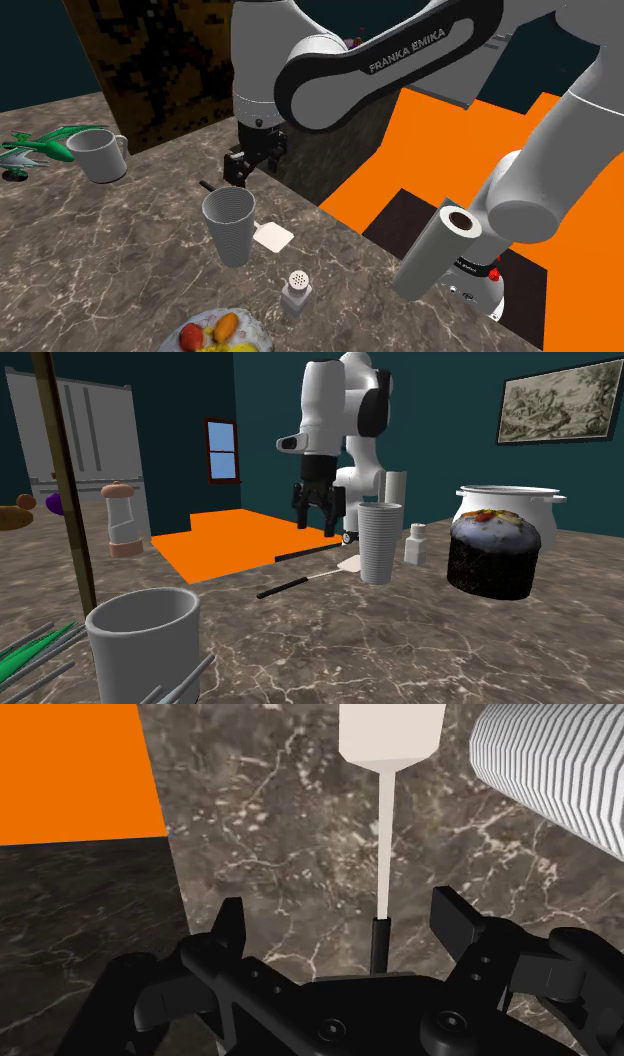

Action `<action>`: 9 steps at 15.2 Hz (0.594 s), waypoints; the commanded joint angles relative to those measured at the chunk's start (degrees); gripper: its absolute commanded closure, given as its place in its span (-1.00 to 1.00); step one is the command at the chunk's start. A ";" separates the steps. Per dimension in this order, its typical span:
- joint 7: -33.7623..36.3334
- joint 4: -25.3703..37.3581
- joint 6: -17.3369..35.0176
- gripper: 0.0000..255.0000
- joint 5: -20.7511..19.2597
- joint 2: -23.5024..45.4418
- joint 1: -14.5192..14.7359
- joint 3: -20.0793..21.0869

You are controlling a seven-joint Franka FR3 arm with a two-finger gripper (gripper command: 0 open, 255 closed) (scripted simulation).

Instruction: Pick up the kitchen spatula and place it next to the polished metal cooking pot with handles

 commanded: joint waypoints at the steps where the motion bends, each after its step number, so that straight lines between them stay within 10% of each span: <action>1: 3.47 2.65 1.29 -1.00 -3.13 4.89 0.79 0.97; 9: 8.12 4.66 5.16 -1.00 -8.47 12.31 2.77 0.54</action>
